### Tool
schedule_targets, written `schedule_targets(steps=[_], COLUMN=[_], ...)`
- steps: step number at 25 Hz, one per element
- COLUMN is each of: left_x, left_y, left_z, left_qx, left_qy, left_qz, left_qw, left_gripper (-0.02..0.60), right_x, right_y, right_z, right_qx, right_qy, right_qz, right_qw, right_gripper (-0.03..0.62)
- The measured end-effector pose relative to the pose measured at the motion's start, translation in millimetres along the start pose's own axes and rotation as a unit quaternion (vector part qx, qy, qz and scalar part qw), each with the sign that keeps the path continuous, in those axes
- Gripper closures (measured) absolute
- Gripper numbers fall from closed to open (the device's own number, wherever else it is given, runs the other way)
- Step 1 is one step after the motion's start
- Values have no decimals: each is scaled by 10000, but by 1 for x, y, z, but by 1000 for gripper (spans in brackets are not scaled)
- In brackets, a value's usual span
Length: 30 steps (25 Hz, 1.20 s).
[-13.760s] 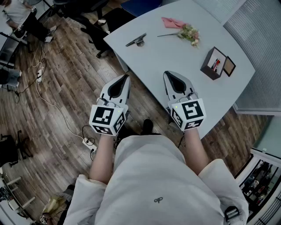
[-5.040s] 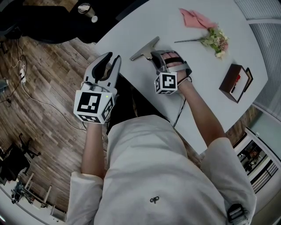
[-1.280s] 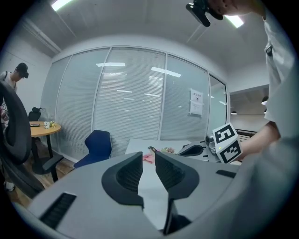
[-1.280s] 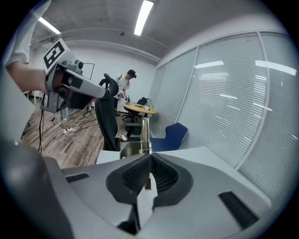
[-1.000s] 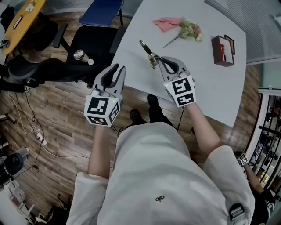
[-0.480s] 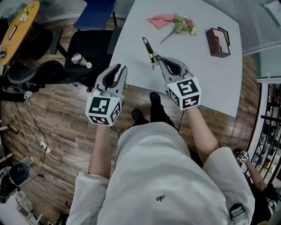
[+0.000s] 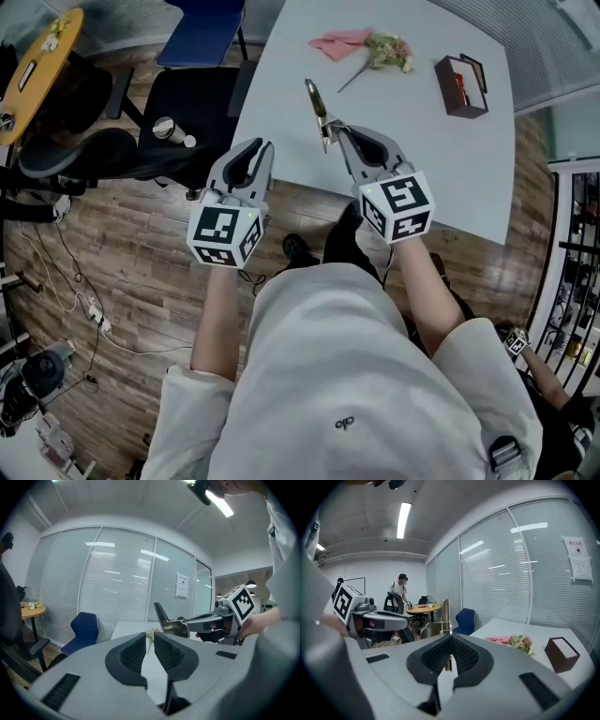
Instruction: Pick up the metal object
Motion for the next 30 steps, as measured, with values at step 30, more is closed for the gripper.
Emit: schedule_targets(steps=[30], left_x=[4], left_y=[-15], left_z=[-23], left_qx=[135], left_qy=[38], left_qz=[-166], left_qw=[9998], left_gripper=[552], right_x=[-25], right_y=[-15], right_z=[3], right_qx=[245], right_qy=[-101], right_qz=[-315], right_qw=[9992], right_gripper=[582])
Point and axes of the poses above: the fingertips, and each gripper's own axes: x forward along the fingers, z to its left, y out of its underside, the point moved 5 cm from there along -x, backward along the fingers, and after that the axes turned 8 degrees about z, right-handed, at the moved point
